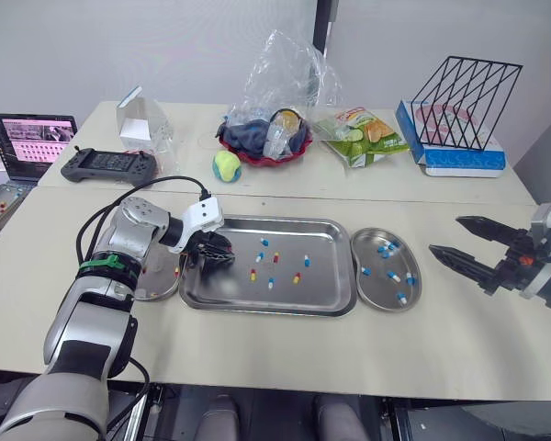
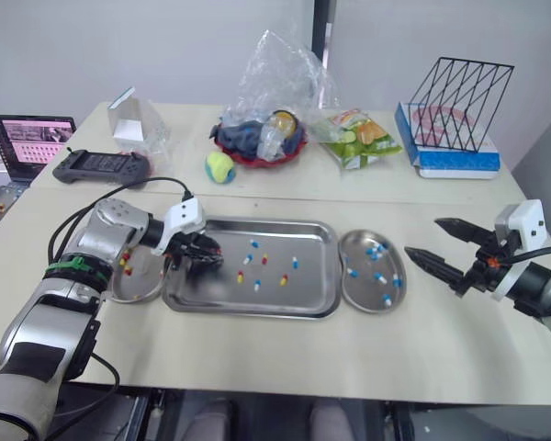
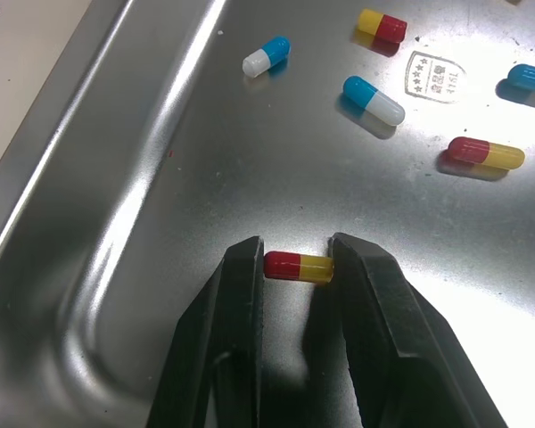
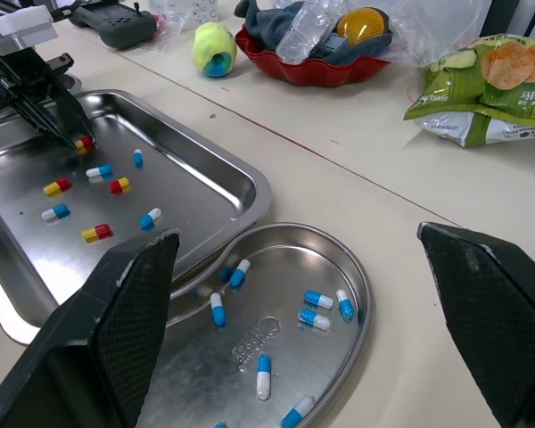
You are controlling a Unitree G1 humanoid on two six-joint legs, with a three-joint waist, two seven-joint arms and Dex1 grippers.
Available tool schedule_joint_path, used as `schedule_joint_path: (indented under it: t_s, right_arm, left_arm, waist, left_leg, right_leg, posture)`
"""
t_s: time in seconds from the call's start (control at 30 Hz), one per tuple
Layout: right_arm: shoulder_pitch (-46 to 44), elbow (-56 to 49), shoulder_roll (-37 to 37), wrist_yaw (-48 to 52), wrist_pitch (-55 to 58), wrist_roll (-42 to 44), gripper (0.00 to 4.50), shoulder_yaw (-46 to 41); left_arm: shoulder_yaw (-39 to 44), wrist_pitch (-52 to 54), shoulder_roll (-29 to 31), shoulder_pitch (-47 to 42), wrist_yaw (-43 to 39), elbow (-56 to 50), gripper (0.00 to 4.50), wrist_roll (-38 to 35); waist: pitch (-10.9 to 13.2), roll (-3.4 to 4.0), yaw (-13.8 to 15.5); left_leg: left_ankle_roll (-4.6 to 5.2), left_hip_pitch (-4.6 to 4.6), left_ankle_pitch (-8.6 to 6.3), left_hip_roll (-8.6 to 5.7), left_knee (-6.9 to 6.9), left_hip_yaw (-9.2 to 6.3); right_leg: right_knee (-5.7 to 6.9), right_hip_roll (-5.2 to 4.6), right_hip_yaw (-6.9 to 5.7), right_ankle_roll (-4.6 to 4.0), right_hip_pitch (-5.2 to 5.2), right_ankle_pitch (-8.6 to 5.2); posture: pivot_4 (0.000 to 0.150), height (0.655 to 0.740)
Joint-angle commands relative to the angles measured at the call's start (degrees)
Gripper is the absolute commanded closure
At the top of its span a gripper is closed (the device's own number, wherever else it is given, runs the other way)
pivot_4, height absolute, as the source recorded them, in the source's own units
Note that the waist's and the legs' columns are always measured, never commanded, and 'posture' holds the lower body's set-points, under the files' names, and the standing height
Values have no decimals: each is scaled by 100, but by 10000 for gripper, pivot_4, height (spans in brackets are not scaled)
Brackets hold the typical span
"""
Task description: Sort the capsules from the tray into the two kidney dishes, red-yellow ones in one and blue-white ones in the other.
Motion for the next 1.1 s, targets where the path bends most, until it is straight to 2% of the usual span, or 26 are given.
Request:
schedule_joint_path:
  t_s: [0.03,0.4,0.43,0.5,1.1]
  right_arm:
    - [-114,13,-39,23,-75,2,0,-47]
    - [-211,133,-8,66,-143,-64,0,60]
    - [-204,126,-5,66,-147,-60,0,58]
    - [-173,136,-22,87,-152,-60,0,35]
    - [-225,189,4,157,-144,-101,0,43]
  left_arm:
    - [170,175,43,-73,-81,-205,32568,-153]
    - [65,198,57,104,-118,-446,32568,-44]
    - [68,200,45,109,-113,-457,37792,-51]
    - [123,261,42,38,-111,-442,42747,-96]
    - [254,360,88,-79,-104,-429,42747,-168]
  waist:
    - [0,0,0]
    - [0,0,0]
    - [0,0,0]
    - [0,0,0]
    - [0,0,0]
  left_leg:
    - [0,0,0,0,0,0]
    - [0,-1,0,0,0,-1]
    - [0,-1,0,0,0,-1]
    - [0,0,0,0,0,-1]
    - [0,-3,0,0,0,-1]
  right_leg:
    - [0,0,0,0,0,0]
    - [-1,0,-1,0,-1,0]
    - [-1,0,0,0,-1,0]
    - [-1,0,-1,0,0,0]
    - [-2,0,-1,0,-1,0]
  posture:
    - [1500,7380]
    - [1500,7380]
    - [1500,7380]
    - [1500,7380]
    - [1500,7380]
